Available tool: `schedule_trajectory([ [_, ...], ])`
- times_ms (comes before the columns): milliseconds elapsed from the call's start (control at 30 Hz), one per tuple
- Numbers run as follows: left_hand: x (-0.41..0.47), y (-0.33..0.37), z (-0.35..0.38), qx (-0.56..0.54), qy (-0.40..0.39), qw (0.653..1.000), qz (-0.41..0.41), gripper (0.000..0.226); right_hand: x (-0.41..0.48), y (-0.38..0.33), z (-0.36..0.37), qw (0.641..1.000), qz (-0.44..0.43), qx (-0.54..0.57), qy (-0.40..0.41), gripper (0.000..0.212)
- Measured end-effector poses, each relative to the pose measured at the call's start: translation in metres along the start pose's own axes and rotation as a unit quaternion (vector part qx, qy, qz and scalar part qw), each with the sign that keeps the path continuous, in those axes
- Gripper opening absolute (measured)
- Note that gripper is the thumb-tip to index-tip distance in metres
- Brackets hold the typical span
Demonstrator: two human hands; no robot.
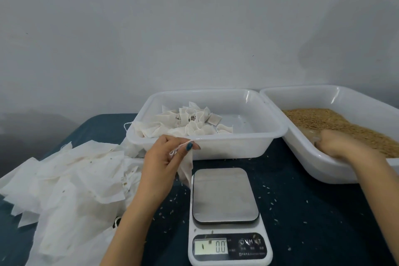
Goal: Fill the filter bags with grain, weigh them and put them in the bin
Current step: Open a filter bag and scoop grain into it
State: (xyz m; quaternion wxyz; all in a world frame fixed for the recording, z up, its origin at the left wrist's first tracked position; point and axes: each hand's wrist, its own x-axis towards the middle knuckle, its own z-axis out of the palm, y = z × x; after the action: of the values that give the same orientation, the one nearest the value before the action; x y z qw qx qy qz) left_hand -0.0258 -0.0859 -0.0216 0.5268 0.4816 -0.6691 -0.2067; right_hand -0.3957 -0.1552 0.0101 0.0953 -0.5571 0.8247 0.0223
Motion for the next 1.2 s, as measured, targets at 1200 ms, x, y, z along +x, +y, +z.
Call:
schedule_trajectory([
  [1200, -0.010, -0.002, 0.025, -0.079, 0.045, 0.993, -0.078, 0.019, -0.094, -0.095, 0.107, 0.856, -0.307, 0.320, 0.265, 0.021],
])
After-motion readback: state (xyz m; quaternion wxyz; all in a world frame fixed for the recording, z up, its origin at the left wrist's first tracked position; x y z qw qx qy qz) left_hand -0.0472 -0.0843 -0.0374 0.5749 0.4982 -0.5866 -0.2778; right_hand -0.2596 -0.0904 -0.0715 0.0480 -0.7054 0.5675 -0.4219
